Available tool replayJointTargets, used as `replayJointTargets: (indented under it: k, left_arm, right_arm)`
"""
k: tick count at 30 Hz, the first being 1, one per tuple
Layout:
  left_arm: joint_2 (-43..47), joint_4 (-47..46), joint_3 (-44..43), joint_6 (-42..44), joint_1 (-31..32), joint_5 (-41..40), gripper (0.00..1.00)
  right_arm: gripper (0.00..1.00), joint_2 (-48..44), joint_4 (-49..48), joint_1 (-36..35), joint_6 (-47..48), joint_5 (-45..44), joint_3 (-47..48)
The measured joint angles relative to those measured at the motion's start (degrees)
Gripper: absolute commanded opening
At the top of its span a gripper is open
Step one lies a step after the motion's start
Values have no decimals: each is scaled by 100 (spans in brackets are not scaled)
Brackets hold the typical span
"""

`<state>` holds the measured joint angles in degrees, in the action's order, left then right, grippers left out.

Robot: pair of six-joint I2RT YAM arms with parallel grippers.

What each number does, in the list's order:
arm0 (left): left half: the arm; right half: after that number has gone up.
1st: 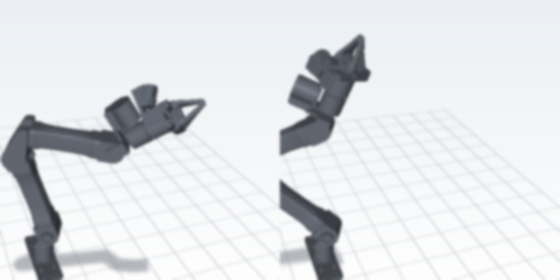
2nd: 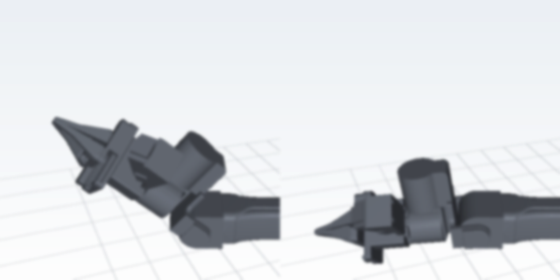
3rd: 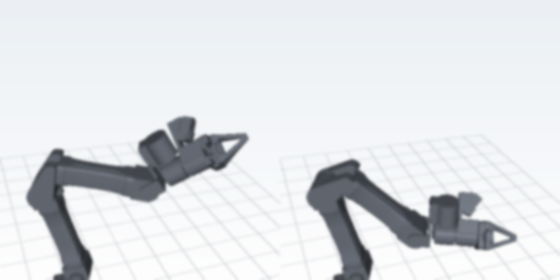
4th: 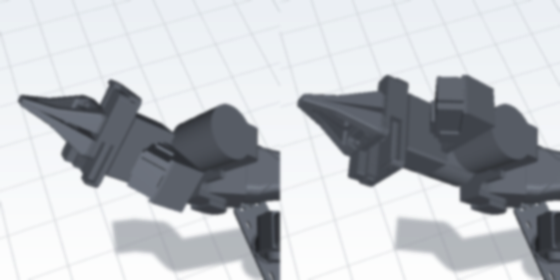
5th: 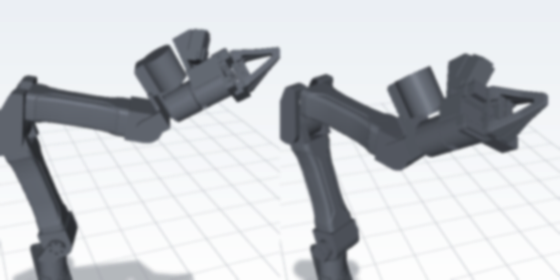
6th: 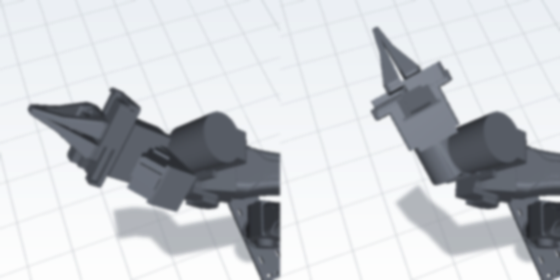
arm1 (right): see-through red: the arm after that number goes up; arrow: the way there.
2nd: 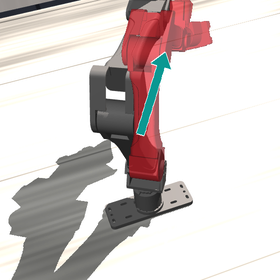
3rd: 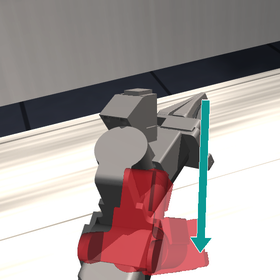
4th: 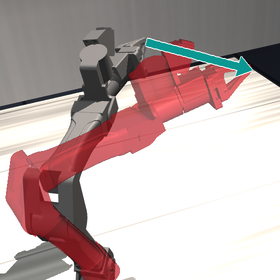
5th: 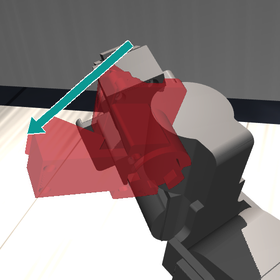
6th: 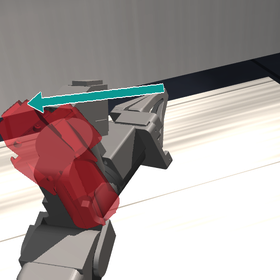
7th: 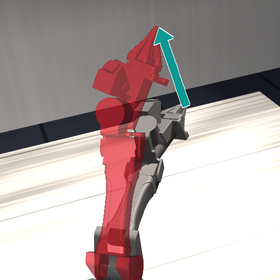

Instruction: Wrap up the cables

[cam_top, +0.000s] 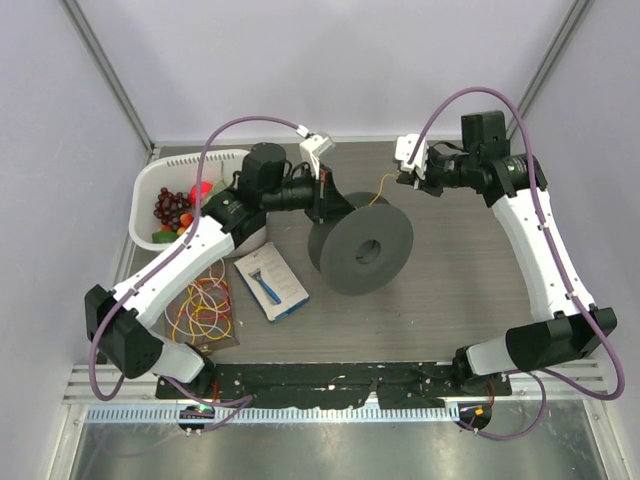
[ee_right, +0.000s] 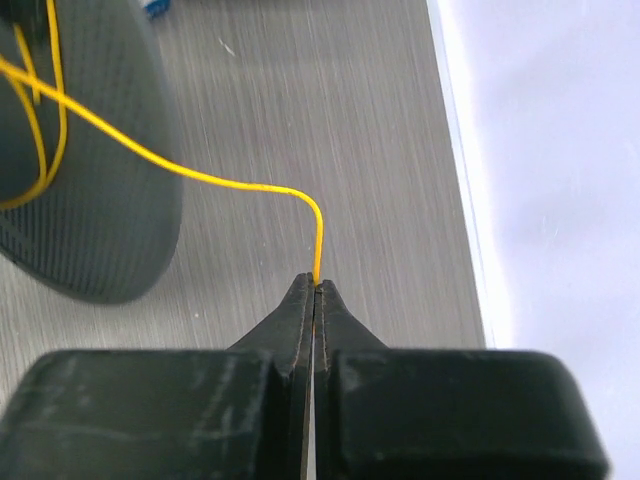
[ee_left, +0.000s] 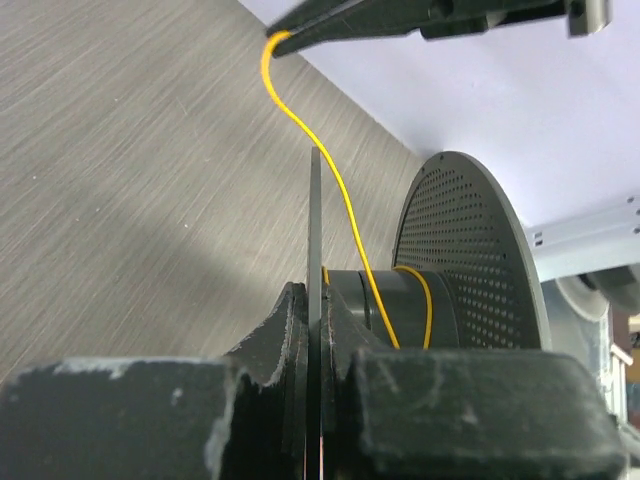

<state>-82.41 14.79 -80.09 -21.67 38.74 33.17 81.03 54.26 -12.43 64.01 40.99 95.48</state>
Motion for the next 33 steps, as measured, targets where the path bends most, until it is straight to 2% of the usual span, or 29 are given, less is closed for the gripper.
replayJointTargets:
  k: [9,14,17,23,30,33]
  left_arm:
    - [-11,-892,46,-1582,-944,302,0]
    - [-221,-1641,46,-2809,-1416,313,0]
    - [-420,-2031,46,-3508,-1554,293,0]
    - [-699,-2435,35,-4520,-1641,-46,0]
    - [-1145,-1978,-800,-4964,-1628,-706,0]
    - [-1353,-1694,-1108,-5049,-1589,-949,0]
  right_arm:
    - [1,0,-4,901,181,348,-461]
    - [1,-2,-118,1001,87,807,-680]
    - [1,-39,-503,1003,-341,1038,-955]
    - [1,-472,-2035,984,-2288,1292,-1888]
    - [1,-1338,-4430,658,-4953,1106,-2927]
    - [1,-1513,-5421,616,-6100,739,-3307]
